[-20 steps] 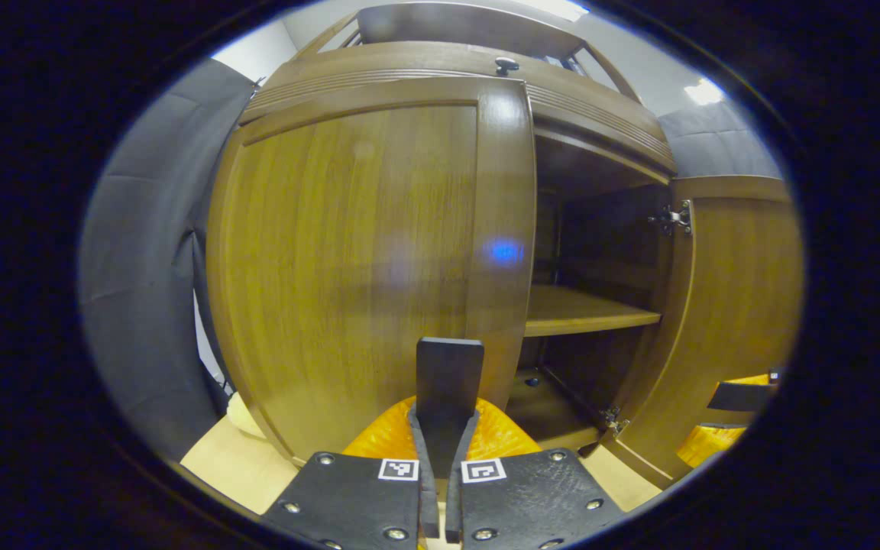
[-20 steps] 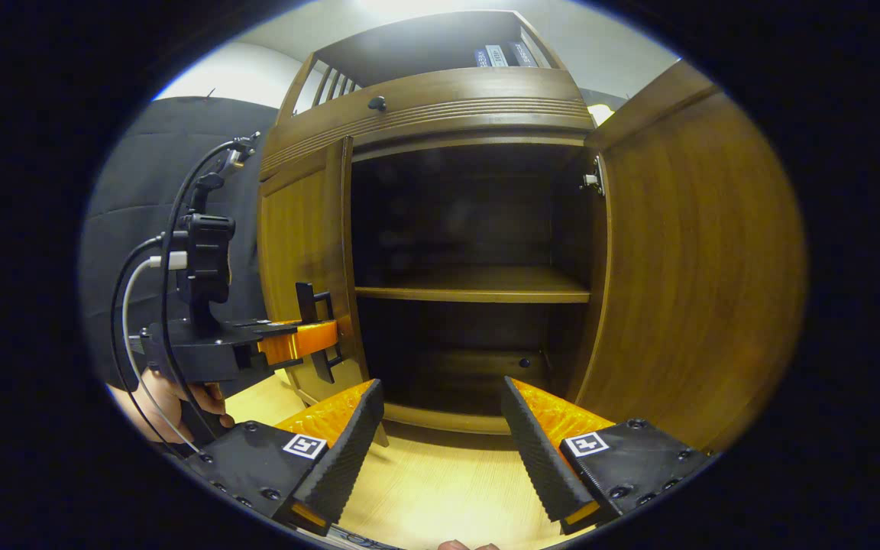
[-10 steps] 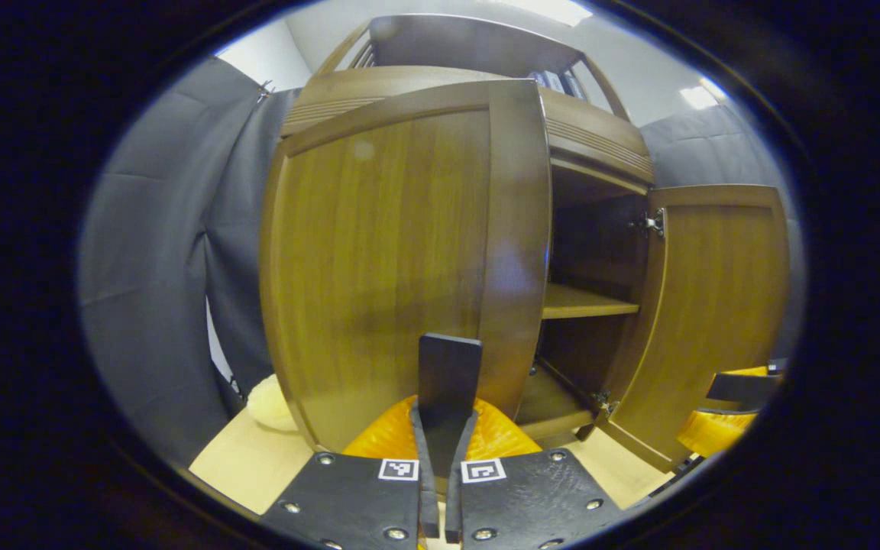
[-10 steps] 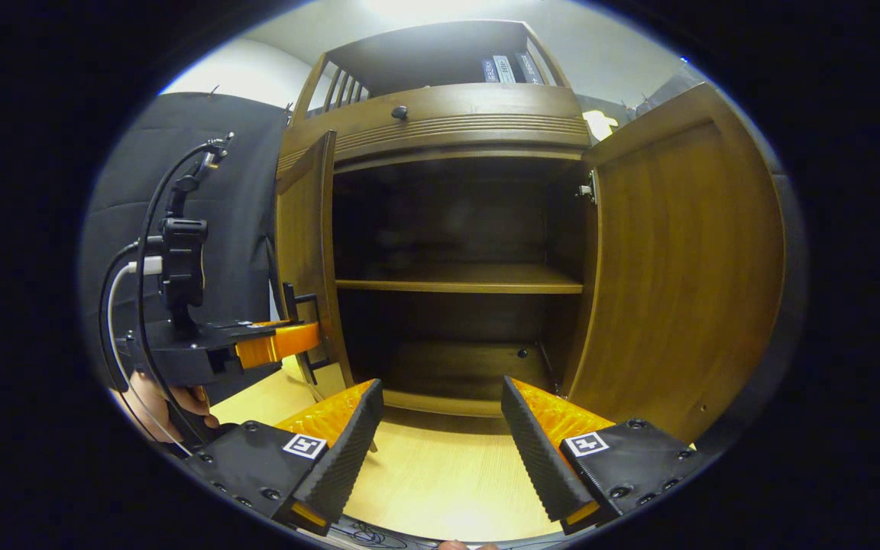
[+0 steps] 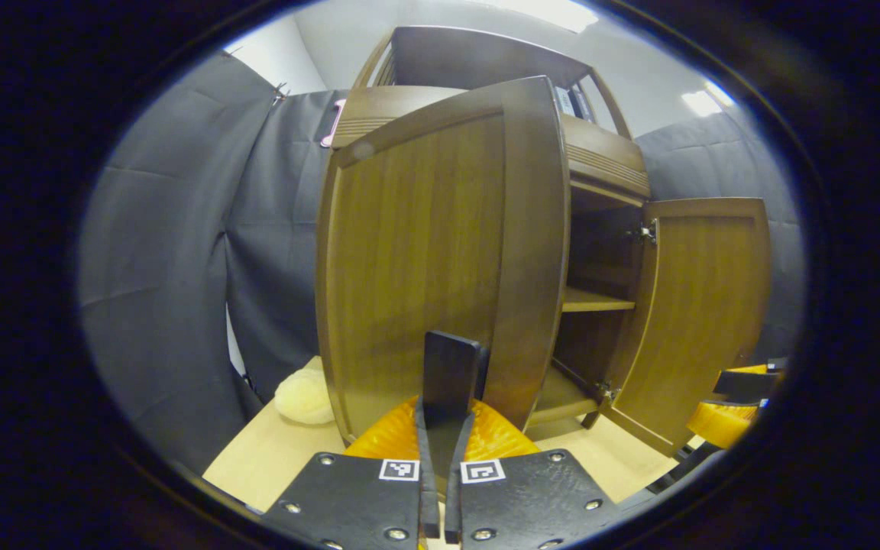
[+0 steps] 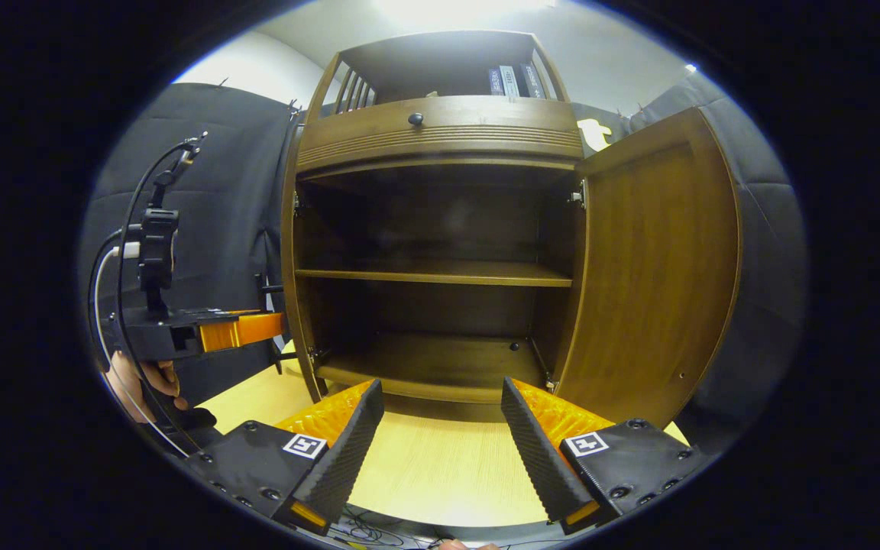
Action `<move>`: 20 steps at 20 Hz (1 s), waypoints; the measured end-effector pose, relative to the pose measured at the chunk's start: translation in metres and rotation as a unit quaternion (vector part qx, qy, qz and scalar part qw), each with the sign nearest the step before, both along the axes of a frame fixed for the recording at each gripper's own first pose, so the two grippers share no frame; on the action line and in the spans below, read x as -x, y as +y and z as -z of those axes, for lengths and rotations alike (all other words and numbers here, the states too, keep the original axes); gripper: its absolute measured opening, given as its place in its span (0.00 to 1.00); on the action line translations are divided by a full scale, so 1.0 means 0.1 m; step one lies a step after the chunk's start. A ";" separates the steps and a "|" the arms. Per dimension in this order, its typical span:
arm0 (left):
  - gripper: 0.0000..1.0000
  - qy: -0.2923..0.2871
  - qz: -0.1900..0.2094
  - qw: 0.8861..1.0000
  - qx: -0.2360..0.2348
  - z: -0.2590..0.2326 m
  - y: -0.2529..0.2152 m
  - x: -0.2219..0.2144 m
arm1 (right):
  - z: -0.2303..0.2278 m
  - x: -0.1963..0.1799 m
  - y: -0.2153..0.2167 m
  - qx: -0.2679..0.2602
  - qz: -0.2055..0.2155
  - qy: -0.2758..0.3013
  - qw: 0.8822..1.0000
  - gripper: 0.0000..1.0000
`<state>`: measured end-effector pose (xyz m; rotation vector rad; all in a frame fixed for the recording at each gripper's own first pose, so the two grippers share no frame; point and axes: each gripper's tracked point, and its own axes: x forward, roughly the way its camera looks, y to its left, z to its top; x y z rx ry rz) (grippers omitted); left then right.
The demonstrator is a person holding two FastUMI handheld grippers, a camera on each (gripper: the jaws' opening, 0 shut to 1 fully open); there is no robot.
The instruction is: Open the right door of the double-door shoe cabinet with the right hand, and open the left door with the left hand.
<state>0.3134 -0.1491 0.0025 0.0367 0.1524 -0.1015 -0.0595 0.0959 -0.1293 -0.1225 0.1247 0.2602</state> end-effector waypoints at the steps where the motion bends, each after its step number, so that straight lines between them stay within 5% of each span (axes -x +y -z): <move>1: 0.05 -0.001 0.000 1.000 -0.002 -0.04 0.01 0.01 | 0.00 0.02 0.00 -0.003 0.003 -0.001 1.000 0.92; 8: 0.05 -0.011 -0.001 1.000 -0.007 -0.26 0.16 0.07 | 0.04 0.13 0.05 -0.016 0.025 -0.003 1.000 0.98; 17: 0.03 -0.032 -0.060 0.998 -0.008 -0.30 1.32 0.36 | 0.01 0.25 0.10 -0.003 0.029 -0.003 1.000 0.92; 20: 0.02 -0.039 -0.030 0.999 0.004 -0.31 1.61 0.34 | -0.06 0.28 0.11 -0.002 0.031 -0.004 1.000 0.92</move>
